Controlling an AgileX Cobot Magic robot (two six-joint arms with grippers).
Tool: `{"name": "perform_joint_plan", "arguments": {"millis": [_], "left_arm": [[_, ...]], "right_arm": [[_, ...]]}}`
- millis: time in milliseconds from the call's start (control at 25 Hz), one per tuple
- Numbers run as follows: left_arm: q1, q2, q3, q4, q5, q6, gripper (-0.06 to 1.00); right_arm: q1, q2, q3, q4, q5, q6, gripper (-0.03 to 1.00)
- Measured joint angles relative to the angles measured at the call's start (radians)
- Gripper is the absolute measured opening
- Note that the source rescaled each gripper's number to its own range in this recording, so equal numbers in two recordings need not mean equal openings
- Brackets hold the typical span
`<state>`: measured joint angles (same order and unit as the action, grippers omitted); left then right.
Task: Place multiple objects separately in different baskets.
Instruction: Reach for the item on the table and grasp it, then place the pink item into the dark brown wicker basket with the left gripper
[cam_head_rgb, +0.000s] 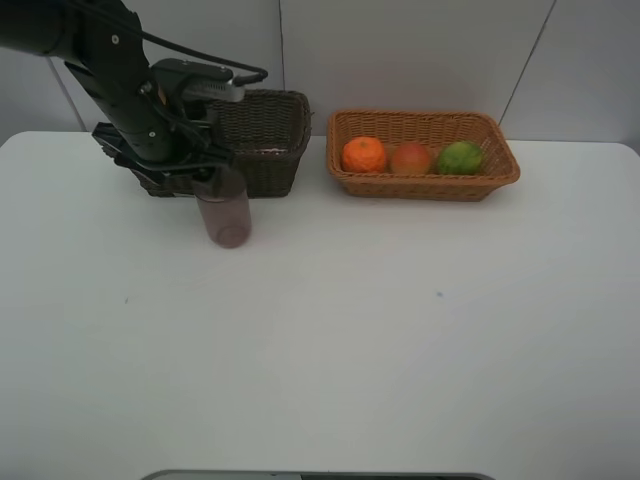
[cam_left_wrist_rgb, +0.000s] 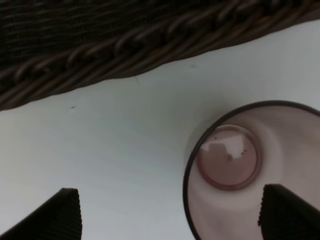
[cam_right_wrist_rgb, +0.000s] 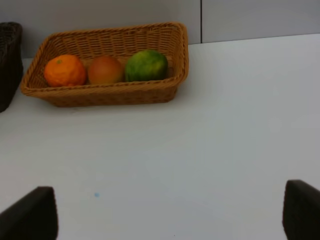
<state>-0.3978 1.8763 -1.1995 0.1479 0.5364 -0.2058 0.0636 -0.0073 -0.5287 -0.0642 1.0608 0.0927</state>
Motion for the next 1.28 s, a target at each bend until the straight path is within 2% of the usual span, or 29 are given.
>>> {"name": "perform_joint_plan", "arguments": {"millis": [680, 720, 800, 960, 1000, 1040, 1280], "left_arm": [[0.0, 0.116, 0.0, -0.015, -0.057, 0.0, 0.9], [0.0, 0.116, 0.0, -0.015, -0.057, -0.001, 0.86], [0.0, 0.116, 0.0, -0.015, -0.057, -0.007, 0.71], [0.0, 0.116, 0.0, -0.015, -0.059, -0.023, 0.19], [0.0, 0.116, 0.0, -0.02, -0.064, -0.024, 0.08], [0.0, 0.114, -0.003, -0.023, -0.072, -0.025, 0.01], [0.0, 0.112, -0.005, -0.022, -0.08, -0.026, 0.0]], "right_arm": [[0.0, 0.0, 0.0, 0.0, 0.0, 0.0, 1.0], [0.0, 0.0, 0.0, 0.0, 0.0, 0.0, 1.0], [0.0, 0.0, 0.0, 0.0, 0.0, 0.0, 1.0], [0.0, 0.0, 0.0, 0.0, 0.0, 0.0, 1.0], [0.0, 0.0, 0.0, 0.0, 0.0, 0.0, 1.0], [0.0, 0.0, 0.0, 0.0, 0.0, 0.0, 1.0], [0.0, 0.0, 0.0, 0.0, 0.0, 0.0, 1.0]]}}
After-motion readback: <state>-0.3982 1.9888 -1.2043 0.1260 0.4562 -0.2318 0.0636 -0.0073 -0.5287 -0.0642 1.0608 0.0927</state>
